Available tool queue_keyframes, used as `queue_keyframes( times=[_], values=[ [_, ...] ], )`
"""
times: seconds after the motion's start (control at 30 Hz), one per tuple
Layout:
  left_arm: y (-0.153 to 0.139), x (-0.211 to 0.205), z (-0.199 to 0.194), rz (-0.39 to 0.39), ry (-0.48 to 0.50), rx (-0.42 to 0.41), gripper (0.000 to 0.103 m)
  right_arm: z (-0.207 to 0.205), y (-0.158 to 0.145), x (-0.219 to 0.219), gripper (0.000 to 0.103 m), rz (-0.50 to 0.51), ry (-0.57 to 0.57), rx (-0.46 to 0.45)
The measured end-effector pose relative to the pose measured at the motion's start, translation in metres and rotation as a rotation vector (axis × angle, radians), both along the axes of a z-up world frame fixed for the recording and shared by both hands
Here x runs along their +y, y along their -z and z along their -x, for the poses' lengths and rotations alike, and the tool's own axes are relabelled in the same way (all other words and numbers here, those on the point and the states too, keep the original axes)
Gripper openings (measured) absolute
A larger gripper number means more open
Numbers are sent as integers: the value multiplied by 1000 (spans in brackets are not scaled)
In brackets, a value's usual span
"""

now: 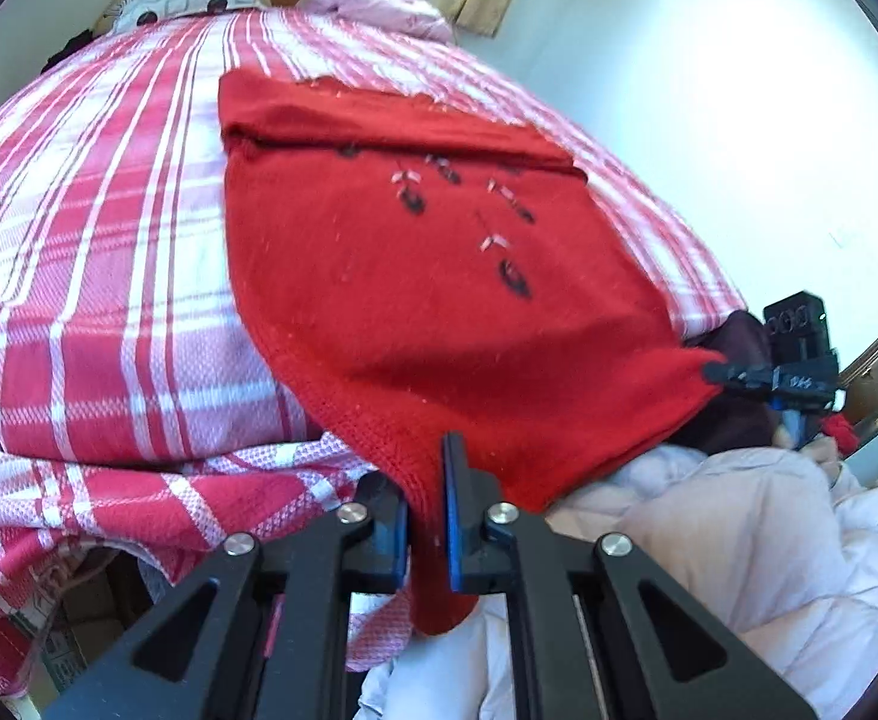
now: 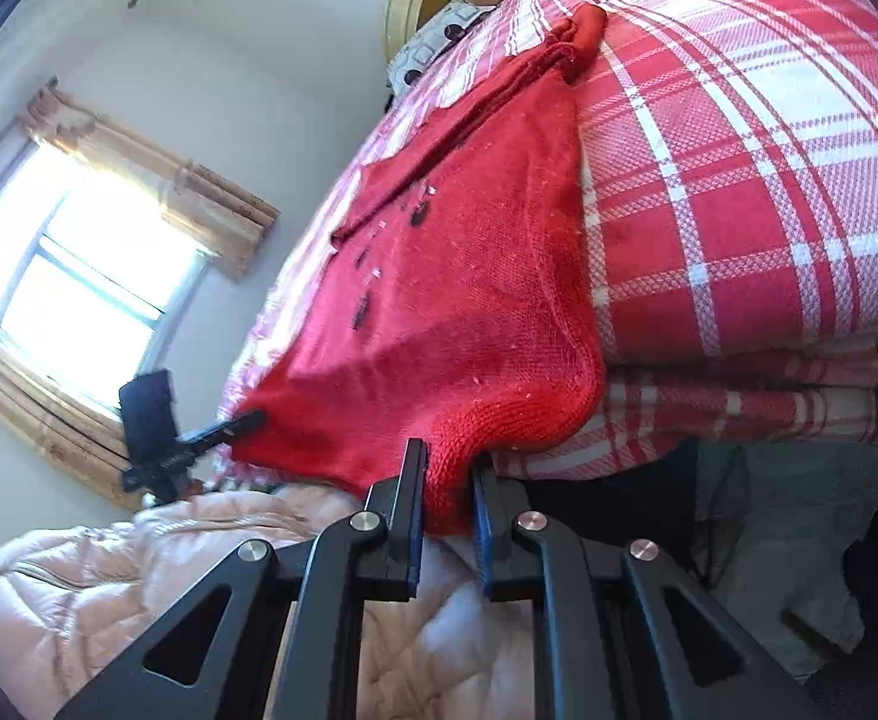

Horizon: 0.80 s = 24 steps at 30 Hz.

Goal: Fold small clothes
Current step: 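Close both tools on the sweater hem, then lift the hem with both tools and fold it over the body toward the collar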

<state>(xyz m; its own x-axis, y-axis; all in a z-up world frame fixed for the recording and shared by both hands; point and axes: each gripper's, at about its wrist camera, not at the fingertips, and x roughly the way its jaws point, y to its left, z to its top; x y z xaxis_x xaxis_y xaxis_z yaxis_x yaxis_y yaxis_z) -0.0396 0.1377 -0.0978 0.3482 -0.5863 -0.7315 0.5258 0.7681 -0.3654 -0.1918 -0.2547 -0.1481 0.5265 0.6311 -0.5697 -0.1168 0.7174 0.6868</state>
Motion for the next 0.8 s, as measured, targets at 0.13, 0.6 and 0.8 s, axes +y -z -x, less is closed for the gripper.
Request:
queue_keyframes(
  times=[0.13,0.6,0.8],
  values=[
    [4,-8,-6,1,-6,23,10,1,-4,-3,14,-40,-2,-11],
    [-46,20,-30,72,-133,-55,10,-32,-64,-11,14,-70,26,-128],
    [-41,32,-33,28,-177,-80,10,-31,-64,-17,14,-65,44,-131]
  ],
)
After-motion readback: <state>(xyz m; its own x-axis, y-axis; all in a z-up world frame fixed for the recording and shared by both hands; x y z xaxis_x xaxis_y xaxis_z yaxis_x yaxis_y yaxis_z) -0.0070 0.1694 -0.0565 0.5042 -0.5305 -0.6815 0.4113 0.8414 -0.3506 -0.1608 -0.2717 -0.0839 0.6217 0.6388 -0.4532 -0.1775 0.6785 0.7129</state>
